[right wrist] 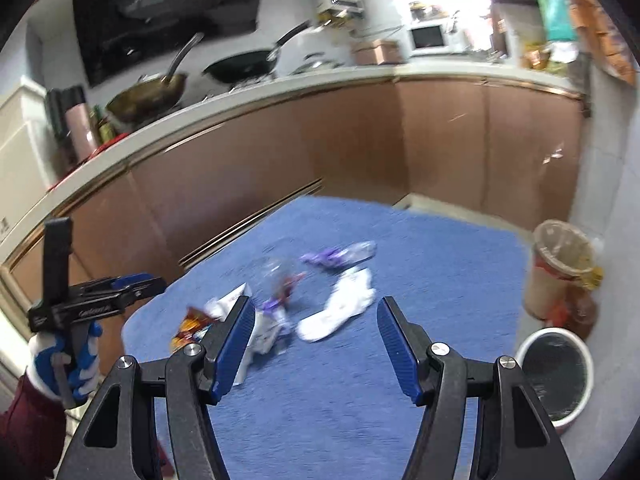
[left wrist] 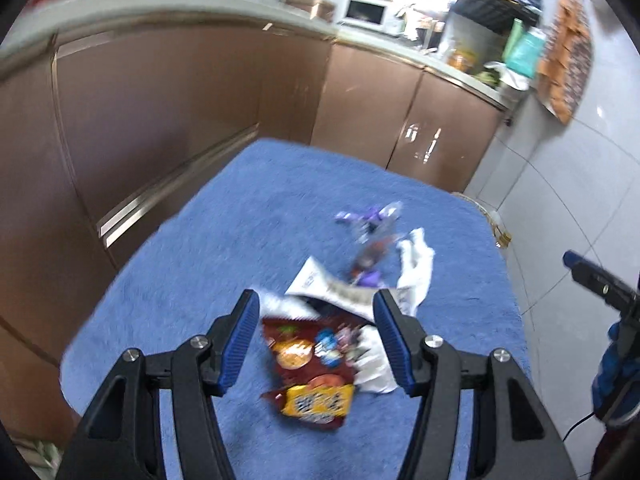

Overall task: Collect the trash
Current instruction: 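Return both tools to the remaining trash on the towel, then grasp the brown snack bag with the left tool while the right tool grasps the white carton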

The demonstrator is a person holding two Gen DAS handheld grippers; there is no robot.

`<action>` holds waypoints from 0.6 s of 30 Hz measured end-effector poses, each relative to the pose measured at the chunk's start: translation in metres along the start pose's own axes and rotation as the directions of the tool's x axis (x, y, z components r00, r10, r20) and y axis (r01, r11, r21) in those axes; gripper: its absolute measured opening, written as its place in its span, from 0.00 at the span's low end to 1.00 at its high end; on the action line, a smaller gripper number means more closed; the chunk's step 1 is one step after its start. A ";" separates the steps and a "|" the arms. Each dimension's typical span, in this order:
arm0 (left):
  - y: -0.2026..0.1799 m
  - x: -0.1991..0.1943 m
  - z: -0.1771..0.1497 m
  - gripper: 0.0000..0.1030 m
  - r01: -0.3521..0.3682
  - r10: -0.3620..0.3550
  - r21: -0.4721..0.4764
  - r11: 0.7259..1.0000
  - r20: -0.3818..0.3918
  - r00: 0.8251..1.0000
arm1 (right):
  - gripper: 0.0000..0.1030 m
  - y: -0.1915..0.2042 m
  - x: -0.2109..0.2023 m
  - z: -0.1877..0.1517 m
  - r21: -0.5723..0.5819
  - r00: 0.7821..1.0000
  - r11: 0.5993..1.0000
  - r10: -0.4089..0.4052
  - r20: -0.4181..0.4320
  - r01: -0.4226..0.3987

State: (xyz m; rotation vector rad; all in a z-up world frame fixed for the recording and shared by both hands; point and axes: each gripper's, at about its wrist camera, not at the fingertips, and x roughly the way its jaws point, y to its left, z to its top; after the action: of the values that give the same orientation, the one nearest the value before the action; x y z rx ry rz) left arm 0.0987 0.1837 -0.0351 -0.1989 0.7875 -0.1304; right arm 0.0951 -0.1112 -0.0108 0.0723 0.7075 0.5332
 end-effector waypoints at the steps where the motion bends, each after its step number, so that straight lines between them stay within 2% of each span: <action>1: 0.009 0.006 -0.004 0.56 0.000 0.000 -0.017 1.000 -0.017 1.000 | 0.59 0.004 0.010 -0.001 0.000 1.000 1.000 0.022 -0.020 -0.022; 7: 0.042 0.040 -0.021 0.56 0.024 -0.035 -0.099 0.995 -0.109 0.993 | 0.59 0.023 0.066 -0.013 -0.016 0.987 0.996 0.087 -0.132 -0.090; 18: 0.049 0.083 -0.025 0.56 0.101 -0.129 -0.160 0.982 -0.175 0.976 | 0.59 0.025 0.155 -0.019 0.030 0.947 0.986 0.167 -0.273 -0.165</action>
State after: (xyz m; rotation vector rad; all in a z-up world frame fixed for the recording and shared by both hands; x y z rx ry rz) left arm 0.1409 0.2121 -0.1202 -0.3804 0.9723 -0.2016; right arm 0.1701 -0.0161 -0.1123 0.0647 0.9810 0.7109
